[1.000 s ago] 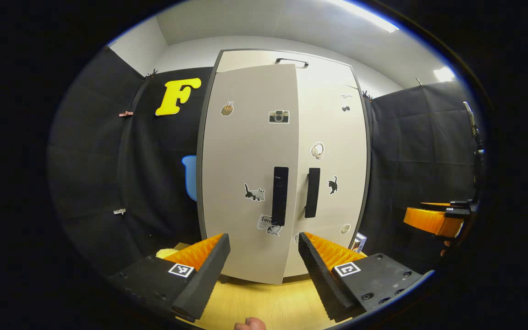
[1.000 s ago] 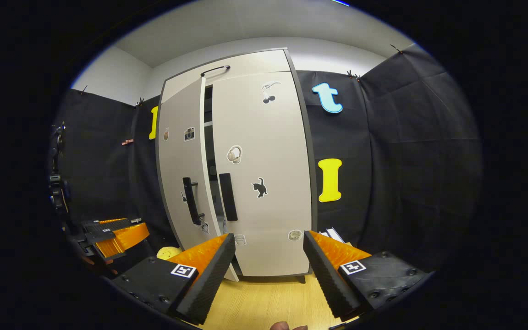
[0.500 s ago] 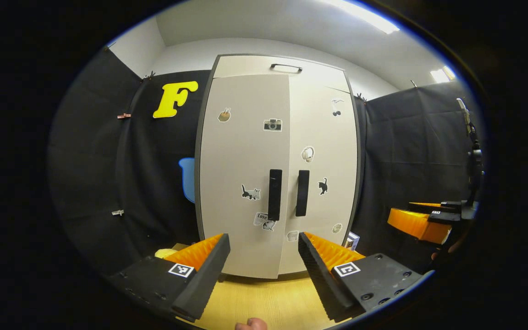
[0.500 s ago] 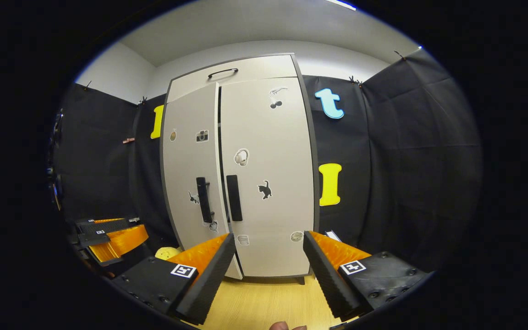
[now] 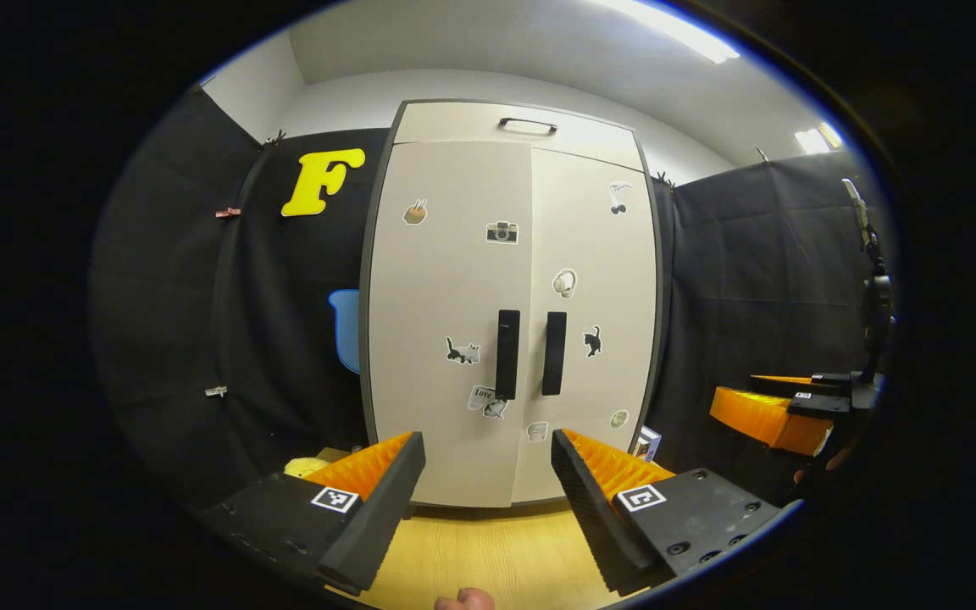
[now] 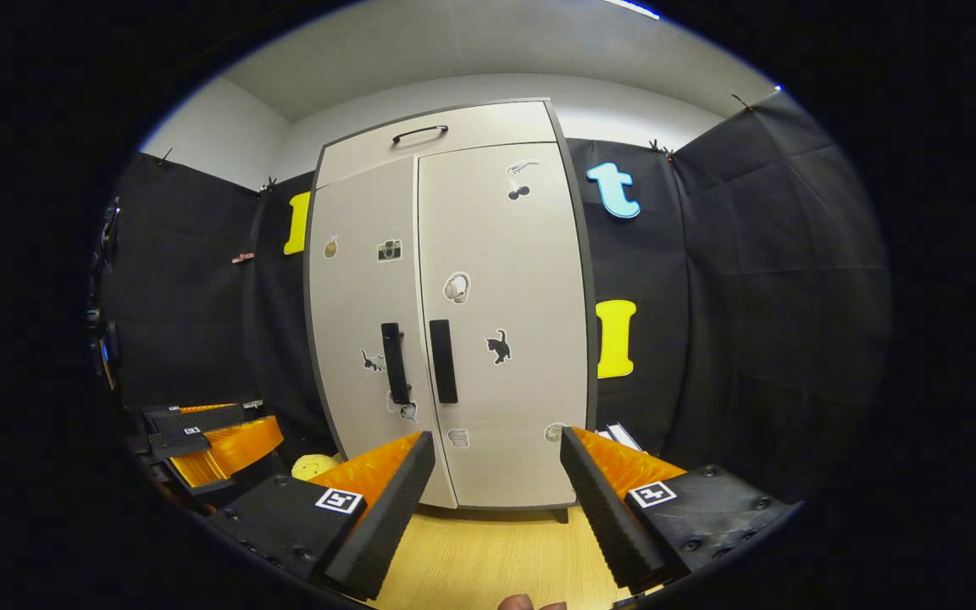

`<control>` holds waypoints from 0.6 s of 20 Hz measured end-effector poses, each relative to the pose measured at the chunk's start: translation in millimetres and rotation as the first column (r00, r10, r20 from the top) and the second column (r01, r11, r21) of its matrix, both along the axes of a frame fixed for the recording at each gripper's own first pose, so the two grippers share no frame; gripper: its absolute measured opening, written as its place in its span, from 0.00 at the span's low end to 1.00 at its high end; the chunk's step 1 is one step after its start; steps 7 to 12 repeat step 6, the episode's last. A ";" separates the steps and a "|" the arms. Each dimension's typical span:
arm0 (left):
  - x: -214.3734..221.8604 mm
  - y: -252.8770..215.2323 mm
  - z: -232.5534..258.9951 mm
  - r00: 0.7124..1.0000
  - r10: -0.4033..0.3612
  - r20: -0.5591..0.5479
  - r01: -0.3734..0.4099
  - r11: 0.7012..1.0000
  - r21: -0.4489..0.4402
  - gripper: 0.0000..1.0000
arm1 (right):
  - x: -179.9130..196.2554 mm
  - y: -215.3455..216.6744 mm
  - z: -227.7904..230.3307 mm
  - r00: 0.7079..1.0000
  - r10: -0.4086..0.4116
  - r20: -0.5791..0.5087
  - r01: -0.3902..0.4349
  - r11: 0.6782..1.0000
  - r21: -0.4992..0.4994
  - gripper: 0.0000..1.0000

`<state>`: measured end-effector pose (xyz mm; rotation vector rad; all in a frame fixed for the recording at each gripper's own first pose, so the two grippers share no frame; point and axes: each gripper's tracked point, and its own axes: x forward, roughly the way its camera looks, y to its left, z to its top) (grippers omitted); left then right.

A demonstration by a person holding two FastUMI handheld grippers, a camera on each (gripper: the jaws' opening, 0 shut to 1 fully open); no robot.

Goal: Grab one shoe with the right hand and put it into the shoe cabinet, grab the other shoe with the left hand and put it into the shoe cabinet; then close the right door with the right hand and the left door with the left hand.

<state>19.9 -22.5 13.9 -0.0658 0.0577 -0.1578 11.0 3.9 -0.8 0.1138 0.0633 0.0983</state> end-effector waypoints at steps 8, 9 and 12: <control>-0.5 -1.5 -1.4 1.000 0.002 0.002 -0.002 1.000 0.010 0.95 | -0.7 -0.5 0.4 1.000 -0.002 0.004 0.002 1.000 -0.003 0.98; -0.5 -1.5 -1.4 1.000 0.002 0.002 -0.002 1.000 0.010 0.95 | -0.7 -0.5 0.4 1.000 -0.002 0.004 0.002 1.000 -0.003 0.98; -0.5 -1.5 -1.4 1.000 0.002 0.002 -0.002 1.000 0.010 0.95 | -0.7 -0.5 0.4 1.000 -0.002 0.004 0.002 1.000 -0.003 0.98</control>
